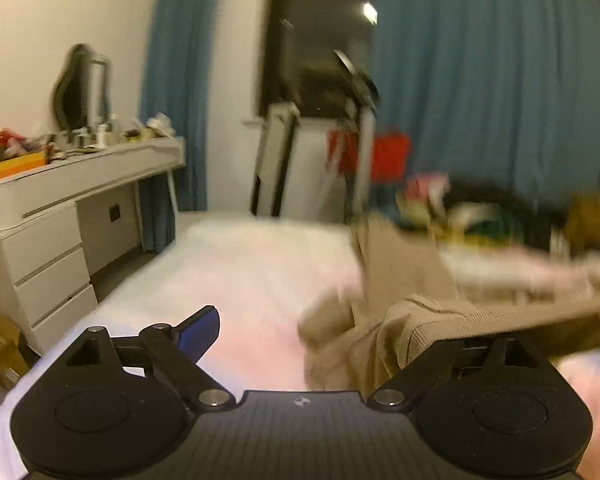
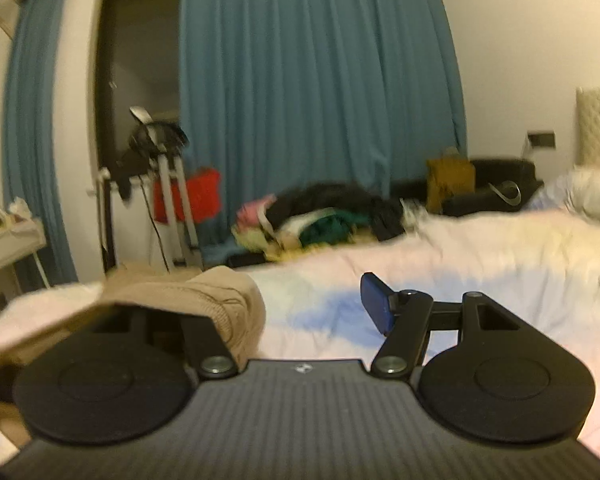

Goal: Fold clothes

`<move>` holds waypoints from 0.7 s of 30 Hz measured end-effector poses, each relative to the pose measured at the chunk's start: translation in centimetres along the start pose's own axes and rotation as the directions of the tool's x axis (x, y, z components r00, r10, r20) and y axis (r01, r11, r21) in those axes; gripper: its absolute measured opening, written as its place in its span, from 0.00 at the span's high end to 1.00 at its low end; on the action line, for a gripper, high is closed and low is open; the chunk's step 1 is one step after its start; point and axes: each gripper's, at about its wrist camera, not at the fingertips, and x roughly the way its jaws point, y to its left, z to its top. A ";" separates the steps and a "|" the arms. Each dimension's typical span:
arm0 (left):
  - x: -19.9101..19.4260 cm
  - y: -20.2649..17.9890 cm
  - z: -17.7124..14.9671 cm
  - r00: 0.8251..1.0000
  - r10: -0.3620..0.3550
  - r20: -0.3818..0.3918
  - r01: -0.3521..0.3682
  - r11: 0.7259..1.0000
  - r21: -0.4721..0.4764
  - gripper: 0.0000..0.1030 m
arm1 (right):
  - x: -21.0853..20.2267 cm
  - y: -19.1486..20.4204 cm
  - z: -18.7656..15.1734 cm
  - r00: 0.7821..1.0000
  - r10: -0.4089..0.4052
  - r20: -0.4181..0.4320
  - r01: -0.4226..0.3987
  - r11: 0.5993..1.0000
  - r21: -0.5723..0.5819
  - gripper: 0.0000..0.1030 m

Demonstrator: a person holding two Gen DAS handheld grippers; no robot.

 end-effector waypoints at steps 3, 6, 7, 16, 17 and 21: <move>-3.5 0.7 5.1 0.991 0.024 0.133 -0.018 0.999 -0.044 0.08 | -1.2 1.5 4.1 0.999 -0.006 0.054 0.008 0.999 -0.031 0.38; -7.2 1.3 11.3 0.976 0.015 0.216 0.009 0.994 -0.107 0.08 | -2.7 3.3 10.3 0.992 0.009 0.125 -0.001 0.998 -0.067 0.38; -8.6 1.4 13.7 0.969 0.008 0.246 0.025 0.991 -0.129 0.08 | -3.3 3.6 12.7 0.989 0.024 0.147 -0.014 0.998 -0.069 0.38; -20.8 1.2 33.1 0.869 -0.019 0.494 0.093 0.988 -0.125 0.07 | -10.4 5.2 32.7 0.935 0.171 0.310 -0.135 0.982 -0.135 0.38; -22.0 1.2 34.9 0.859 -0.028 0.512 0.103 0.988 -0.119 0.07 | -11.3 5.1 34.3 0.927 0.186 0.324 -0.146 0.979 -0.143 0.38; -24.7 -0.1 39.3 0.844 -0.065 0.532 0.133 0.987 -0.091 0.06 | -14.4 4.2 39.9 0.900 0.224 0.373 -0.179 0.972 -0.152 0.37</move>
